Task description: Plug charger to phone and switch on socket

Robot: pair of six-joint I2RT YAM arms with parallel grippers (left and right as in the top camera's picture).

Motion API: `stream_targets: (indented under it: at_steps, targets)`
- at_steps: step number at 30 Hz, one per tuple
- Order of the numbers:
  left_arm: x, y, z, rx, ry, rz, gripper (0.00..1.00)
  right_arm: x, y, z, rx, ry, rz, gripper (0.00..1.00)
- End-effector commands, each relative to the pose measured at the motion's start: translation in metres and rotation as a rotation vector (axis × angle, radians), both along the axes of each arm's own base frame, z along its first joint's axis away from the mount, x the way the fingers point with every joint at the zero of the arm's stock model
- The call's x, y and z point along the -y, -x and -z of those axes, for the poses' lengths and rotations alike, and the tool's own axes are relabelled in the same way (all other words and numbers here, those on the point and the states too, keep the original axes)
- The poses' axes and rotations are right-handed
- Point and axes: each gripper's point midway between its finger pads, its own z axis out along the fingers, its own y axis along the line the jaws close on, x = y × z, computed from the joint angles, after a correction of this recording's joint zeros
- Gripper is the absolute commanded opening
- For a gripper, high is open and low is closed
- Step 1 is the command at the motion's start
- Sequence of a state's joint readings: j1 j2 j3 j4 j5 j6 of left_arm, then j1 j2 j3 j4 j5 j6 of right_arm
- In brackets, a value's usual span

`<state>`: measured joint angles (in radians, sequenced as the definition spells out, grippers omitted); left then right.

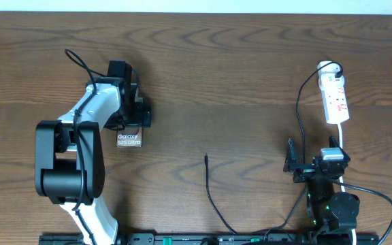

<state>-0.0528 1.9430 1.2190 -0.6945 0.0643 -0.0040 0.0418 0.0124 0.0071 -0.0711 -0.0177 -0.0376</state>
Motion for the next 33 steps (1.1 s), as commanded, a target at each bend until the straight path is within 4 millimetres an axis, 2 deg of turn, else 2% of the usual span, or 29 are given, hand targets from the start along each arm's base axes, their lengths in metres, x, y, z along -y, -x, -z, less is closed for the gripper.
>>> stream_targets:
  at_steps: [1, 25, 33]
  targets:
    - [0.0011, 0.0161, 0.0199, -0.076, 0.009, -0.016, 0.97, -0.0014, 0.0003, 0.0005, 0.001, 0.013, -0.004, 0.99]
    - [0.0007, 0.0160, 0.0199, -0.075, 0.008, -0.016, 0.98, -0.0014, 0.0003, 0.0005, 0.001, 0.013, -0.004, 0.99]
    - [-0.0081, 0.0161, 0.0198, -0.074, -0.043, -0.018, 0.98, -0.0014, 0.0003, 0.0005, 0.001, 0.013, -0.004, 0.99]
